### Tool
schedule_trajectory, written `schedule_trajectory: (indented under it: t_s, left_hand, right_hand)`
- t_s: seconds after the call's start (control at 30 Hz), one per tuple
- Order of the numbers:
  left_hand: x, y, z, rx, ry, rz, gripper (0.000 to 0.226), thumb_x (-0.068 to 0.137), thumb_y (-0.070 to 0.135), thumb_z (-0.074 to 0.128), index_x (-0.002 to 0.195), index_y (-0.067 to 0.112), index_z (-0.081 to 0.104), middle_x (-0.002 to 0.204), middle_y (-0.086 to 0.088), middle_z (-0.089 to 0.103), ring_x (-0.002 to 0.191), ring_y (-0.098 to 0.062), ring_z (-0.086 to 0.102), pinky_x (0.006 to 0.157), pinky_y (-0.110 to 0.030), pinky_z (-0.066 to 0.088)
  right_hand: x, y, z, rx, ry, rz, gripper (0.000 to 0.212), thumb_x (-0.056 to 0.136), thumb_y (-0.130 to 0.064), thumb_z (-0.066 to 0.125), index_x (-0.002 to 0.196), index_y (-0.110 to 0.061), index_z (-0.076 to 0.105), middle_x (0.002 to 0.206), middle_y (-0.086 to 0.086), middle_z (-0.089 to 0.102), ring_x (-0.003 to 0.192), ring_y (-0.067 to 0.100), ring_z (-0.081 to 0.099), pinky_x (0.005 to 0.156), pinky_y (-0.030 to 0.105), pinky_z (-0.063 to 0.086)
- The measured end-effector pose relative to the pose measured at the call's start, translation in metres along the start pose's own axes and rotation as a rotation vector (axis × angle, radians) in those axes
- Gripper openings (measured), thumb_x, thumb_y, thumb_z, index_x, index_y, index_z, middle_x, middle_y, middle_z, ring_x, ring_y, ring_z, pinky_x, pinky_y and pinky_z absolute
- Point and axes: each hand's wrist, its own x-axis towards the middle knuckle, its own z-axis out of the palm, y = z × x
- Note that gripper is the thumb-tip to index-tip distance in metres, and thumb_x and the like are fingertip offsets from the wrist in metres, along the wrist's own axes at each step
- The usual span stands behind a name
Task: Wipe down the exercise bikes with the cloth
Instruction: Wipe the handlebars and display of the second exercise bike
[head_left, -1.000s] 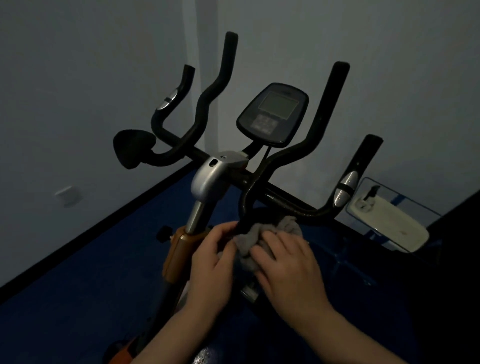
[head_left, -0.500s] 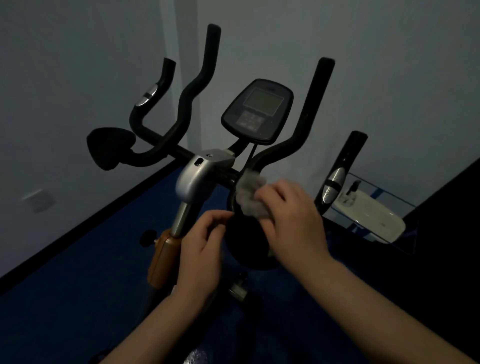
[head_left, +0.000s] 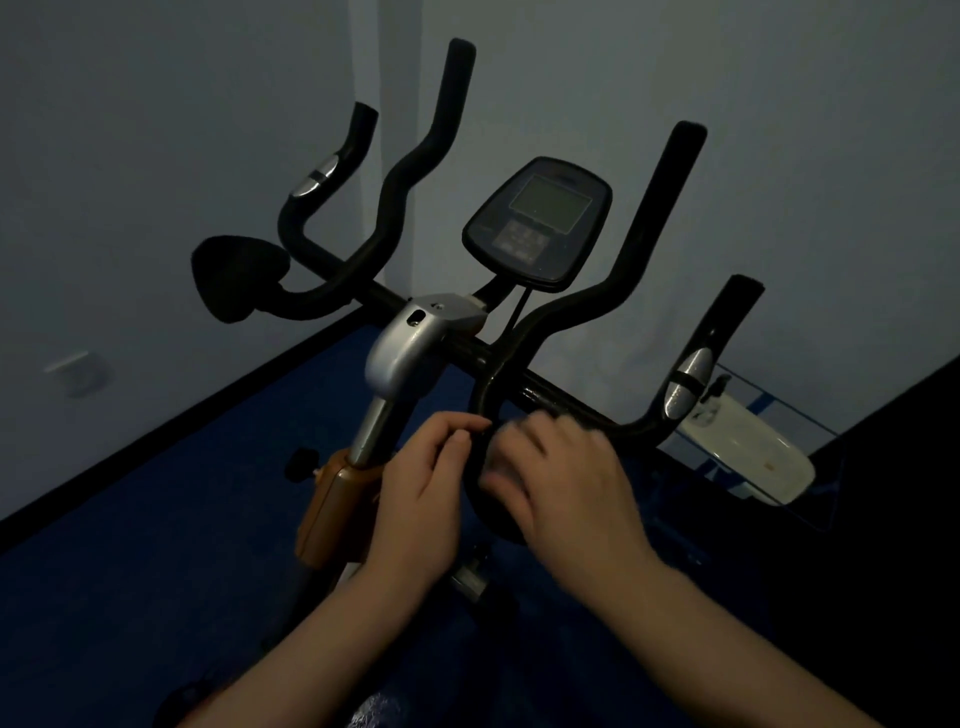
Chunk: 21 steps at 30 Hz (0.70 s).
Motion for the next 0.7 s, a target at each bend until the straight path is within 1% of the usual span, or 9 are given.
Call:
schedule_trajectory:
  t_s: [0.1,0.23,0.3,0.37,0.43,0.5,0.57,0.63,0.7]
  left_hand:
    - [-0.001,-0.003,-0.003,0.01,0.017,-0.017,0.025,0.09,0.026,0.043,0.097,0.022,0.066,0.089,0.003,0.069,0.085,-0.008,0.064,0.073,-0.015,0.049]
    - [-0.003,-0.002,0.0,-0.016,0.023,-0.006,0.025,0.091,0.023,0.043,0.096,0.016,0.066,0.088,0.002,0.068,0.084,-0.006,0.063,0.072,-0.012,0.048]
    - [-0.004,-0.002,0.002,-0.04,0.018,-0.009,0.024,0.091,0.023,0.043,0.096,0.016,0.066,0.088,0.003,0.068,0.082,-0.004,0.063,0.07,-0.011,0.047]
    - [-0.003,-0.002,0.001,-0.03,0.012,-0.006,0.025,0.092,0.024,0.042,0.096,0.017,0.065,0.089,0.002,0.068,0.081,-0.004,0.063,0.069,-0.011,0.047]
    - [-0.002,-0.003,-0.001,-0.008,0.014,-0.003,0.026,0.092,0.026,0.041,0.096,0.018,0.065,0.089,0.002,0.068,0.081,-0.004,0.063,0.069,-0.011,0.048]
    - [-0.002,-0.003,-0.001,0.003,0.025,0.013,0.029,0.093,0.027,0.04,0.097,0.017,0.066,0.089,0.004,0.069,0.081,-0.002,0.063,0.069,-0.009,0.047]
    - [-0.002,-0.003,0.001,-0.011,0.027,0.021,0.03,0.094,0.026,0.039,0.097,0.016,0.067,0.089,0.005,0.069,0.081,-0.002,0.064,0.069,-0.009,0.046]
    - [-0.004,-0.002,0.002,-0.031,0.02,0.012,0.03,0.095,0.026,0.038,0.097,0.017,0.067,0.089,0.004,0.07,0.081,-0.003,0.065,0.069,-0.01,0.048]
    - [-0.004,-0.002,0.0,-0.039,0.008,0.001,0.029,0.095,0.028,0.038,0.096,0.02,0.066,0.088,0.004,0.07,0.08,-0.005,0.065,0.069,-0.012,0.049]
  right_hand:
    - [-0.01,0.011,-0.004,0.029,-0.08,-0.146,0.016,0.085,-0.037,0.06,0.09,-0.023,0.053,0.086,-0.005,0.054,0.078,0.018,0.051,0.065,0.028,0.034]
    - [0.019,0.008,-0.006,0.236,0.035,0.055,0.017,0.088,-0.033,0.062,0.095,-0.019,0.058,0.091,-0.002,0.057,0.083,0.017,0.052,0.071,0.033,0.044]
    - [0.007,0.001,-0.004,0.189,-0.005,0.05,0.024,0.085,-0.038,0.065,0.101,-0.022,0.056,0.093,-0.005,0.058,0.086,0.015,0.052,0.074,0.03,0.042]
    - [-0.009,0.004,-0.008,0.106,-0.106,-0.042,0.03,0.079,-0.041,0.07,0.098,-0.024,0.054,0.089,-0.007,0.058,0.083,0.014,0.052,0.073,0.027,0.037]
    - [-0.007,0.012,-0.017,0.067,-0.164,-0.12,0.028,0.078,-0.037,0.072,0.092,-0.024,0.052,0.086,-0.007,0.057,0.079,0.015,0.052,0.067,0.026,0.035]
    - [0.011,0.014,-0.022,0.131,-0.062,-0.077,0.021,0.082,-0.03,0.07,0.09,-0.022,0.053,0.086,-0.005,0.056,0.079,0.015,0.052,0.064,0.027,0.038]
    - [0.022,0.007,-0.018,0.195,0.065,0.049,0.015,0.086,-0.027,0.067,0.091,-0.018,0.057,0.09,-0.002,0.057,0.082,0.016,0.052,0.066,0.029,0.042]
    - [0.011,-0.003,-0.01,0.15,0.068,0.063,0.015,0.085,-0.027,0.067,0.093,-0.016,0.06,0.098,0.001,0.058,0.084,0.018,0.054,0.068,0.031,0.046]
    - [-0.009,-0.002,-0.008,0.057,-0.017,-0.028,0.022,0.078,-0.027,0.074,0.093,-0.018,0.061,0.102,0.0,0.059,0.082,0.017,0.057,0.066,0.029,0.05]
